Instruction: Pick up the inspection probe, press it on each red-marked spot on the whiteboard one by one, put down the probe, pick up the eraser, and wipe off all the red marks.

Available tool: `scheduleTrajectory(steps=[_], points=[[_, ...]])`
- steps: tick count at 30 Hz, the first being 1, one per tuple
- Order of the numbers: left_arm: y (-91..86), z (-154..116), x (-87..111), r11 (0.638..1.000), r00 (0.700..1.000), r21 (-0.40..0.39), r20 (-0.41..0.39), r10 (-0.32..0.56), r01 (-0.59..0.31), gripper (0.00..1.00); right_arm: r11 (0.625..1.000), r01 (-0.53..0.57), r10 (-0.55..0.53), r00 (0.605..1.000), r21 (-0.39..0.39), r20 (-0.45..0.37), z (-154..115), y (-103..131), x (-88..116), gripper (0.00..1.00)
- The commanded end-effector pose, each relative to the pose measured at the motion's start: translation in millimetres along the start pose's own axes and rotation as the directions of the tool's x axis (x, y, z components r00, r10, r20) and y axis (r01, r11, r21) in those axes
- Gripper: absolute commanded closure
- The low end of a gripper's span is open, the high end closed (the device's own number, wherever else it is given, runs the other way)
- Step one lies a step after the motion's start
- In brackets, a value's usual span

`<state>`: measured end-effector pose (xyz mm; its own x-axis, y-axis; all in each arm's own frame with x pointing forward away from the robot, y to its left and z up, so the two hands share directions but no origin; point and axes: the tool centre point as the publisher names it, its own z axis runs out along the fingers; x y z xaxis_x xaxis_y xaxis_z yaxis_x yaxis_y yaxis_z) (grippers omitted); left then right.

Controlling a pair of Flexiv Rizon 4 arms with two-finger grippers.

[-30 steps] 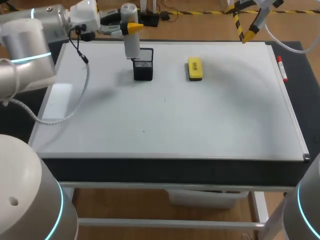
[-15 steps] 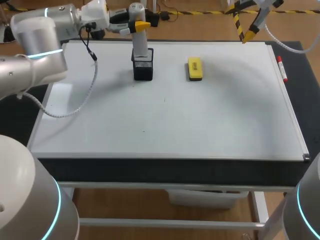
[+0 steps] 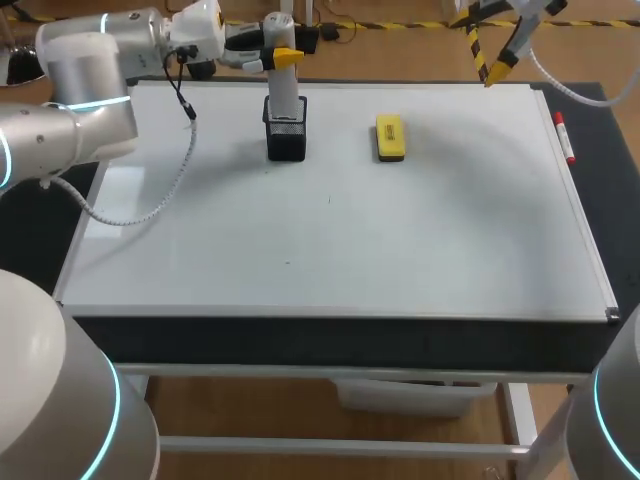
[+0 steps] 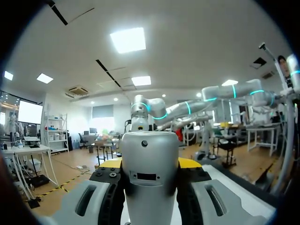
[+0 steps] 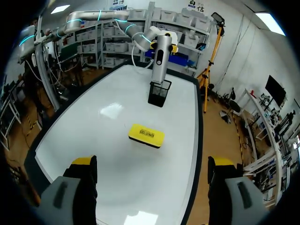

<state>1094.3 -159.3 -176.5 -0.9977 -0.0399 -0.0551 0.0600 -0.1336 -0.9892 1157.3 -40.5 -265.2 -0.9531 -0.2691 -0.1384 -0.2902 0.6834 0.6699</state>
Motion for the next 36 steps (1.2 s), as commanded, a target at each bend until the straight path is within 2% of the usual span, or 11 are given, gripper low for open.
scheduleTrajectory(steps=[1,8,14,23,36], points=[[12.5,0.4,-7.6,1.0,0.998,0.014,-0.068,-0.002,0.003,1.0,1.0,0.001,-0.001,1.0,0.004,-0.004,-1.4,0.3,-0.5,0.0],[24.1,0.3,-9.0,1.0,0.998,0.012,-0.07,0.002,-0.001,1.0,1.0,0.001,-0.001,1.0,0.004,-0.004,-1.4,0.3,-0.5,0.0],[41.2,-2.3,-9.6,1.0,0.998,0.003,-0.062,-0.008,0.008,1.0,1.0,0.001,-0.001,1.0,0.004,-0.004,-1.4,0.3,-0.5,0.0],[59.9,-2.0,-11.0,1.0,0.998,-0.008,-0.059,0.021,-0.022,1.0,1.0,0.001,-0.001,1.0,0.004,-0.004,-1.4,0.3,-0.5,0.0],[77.4,-3.2,-15.7,1.0,0.998,-0.004,-0.064,0.011,-0.011,1.0,1.0,0.001,-0.001,1.0,0.004,-0.004,-1.4,0.3,-0.5,0.0]])
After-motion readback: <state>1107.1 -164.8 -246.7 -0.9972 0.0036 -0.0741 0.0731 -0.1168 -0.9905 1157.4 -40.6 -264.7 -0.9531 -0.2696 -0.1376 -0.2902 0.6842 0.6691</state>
